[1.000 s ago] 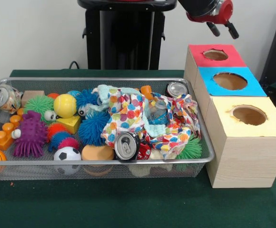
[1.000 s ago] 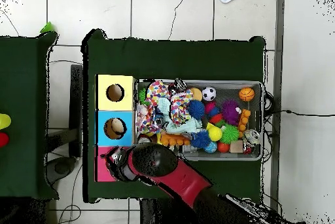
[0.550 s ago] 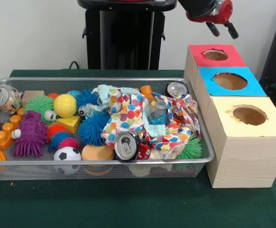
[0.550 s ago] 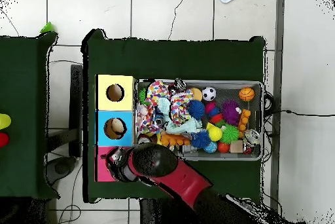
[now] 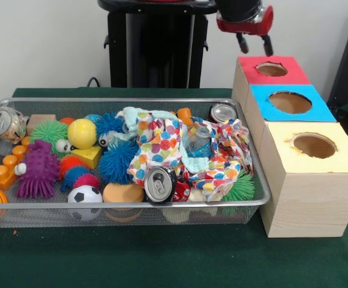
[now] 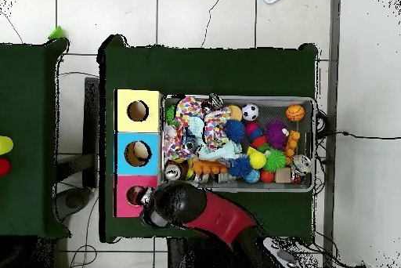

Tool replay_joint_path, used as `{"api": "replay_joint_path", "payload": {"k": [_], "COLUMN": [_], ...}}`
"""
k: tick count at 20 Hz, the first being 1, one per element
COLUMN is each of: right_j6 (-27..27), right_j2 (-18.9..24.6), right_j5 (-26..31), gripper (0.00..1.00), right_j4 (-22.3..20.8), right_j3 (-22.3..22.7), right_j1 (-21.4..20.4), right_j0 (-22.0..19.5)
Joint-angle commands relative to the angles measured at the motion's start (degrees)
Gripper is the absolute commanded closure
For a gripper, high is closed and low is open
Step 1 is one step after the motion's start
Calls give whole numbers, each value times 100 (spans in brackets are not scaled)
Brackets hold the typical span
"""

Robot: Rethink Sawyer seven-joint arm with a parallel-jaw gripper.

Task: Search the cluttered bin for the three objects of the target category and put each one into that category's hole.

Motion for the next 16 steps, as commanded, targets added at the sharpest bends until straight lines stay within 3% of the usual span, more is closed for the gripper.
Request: {"api": "replay_joint_path", "payload": {"k": [1,16], "right_j6": [462,-19], "right_j2": [-1096,-1328], "right_j5": [407,245], "gripper": [0,0], "right_j4": [-962,-2124], "right_j3": [-1511,-2312], "right_j1": [-8,184], "right_j0": [304,180]}}
